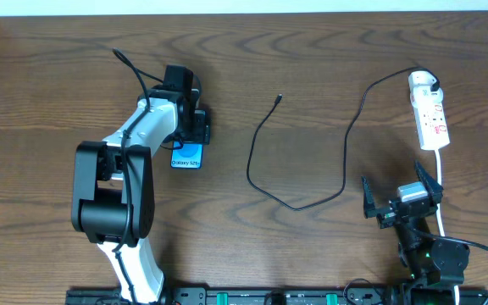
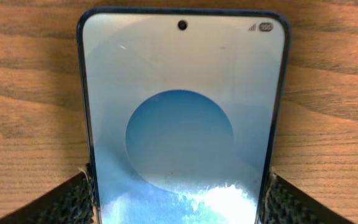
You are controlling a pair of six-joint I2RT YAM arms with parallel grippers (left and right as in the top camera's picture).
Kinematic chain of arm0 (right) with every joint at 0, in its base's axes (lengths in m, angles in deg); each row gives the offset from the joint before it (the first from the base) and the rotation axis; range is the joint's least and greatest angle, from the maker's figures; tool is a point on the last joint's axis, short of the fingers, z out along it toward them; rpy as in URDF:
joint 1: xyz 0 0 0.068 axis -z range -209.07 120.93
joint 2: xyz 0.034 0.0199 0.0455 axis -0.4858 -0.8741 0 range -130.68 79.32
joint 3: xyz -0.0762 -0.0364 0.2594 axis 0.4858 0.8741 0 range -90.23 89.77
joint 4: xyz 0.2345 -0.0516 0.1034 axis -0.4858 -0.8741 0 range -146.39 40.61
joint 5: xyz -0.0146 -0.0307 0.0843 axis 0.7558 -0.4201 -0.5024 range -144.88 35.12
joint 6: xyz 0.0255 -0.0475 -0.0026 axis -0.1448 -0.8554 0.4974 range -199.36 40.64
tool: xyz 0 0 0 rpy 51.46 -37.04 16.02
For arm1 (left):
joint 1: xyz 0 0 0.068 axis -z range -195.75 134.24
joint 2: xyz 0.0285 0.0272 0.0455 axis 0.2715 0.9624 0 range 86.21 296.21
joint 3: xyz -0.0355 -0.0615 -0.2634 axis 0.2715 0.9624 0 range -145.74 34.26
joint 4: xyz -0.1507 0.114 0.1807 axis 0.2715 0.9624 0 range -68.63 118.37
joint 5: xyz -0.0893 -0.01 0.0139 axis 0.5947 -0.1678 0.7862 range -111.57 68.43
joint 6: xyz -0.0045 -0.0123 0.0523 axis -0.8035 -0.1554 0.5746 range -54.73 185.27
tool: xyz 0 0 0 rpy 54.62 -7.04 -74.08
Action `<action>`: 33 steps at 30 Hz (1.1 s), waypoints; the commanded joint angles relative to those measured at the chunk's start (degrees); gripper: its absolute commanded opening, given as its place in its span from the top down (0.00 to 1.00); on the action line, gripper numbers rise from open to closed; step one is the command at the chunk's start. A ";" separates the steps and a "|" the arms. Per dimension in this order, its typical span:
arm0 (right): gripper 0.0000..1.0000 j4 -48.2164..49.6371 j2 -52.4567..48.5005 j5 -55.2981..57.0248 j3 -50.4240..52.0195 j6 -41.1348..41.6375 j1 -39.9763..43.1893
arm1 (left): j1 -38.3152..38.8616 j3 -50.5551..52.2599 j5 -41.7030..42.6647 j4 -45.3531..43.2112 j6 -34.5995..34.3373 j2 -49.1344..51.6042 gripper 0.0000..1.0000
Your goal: Plug charger to phone and switch on socket
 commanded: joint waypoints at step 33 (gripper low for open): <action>0.01 -0.28 0.28 0.17 0.09 0.35 -0.55 | 0.17 -1.22 0.55 12.41 -4.39 -3.02 0.32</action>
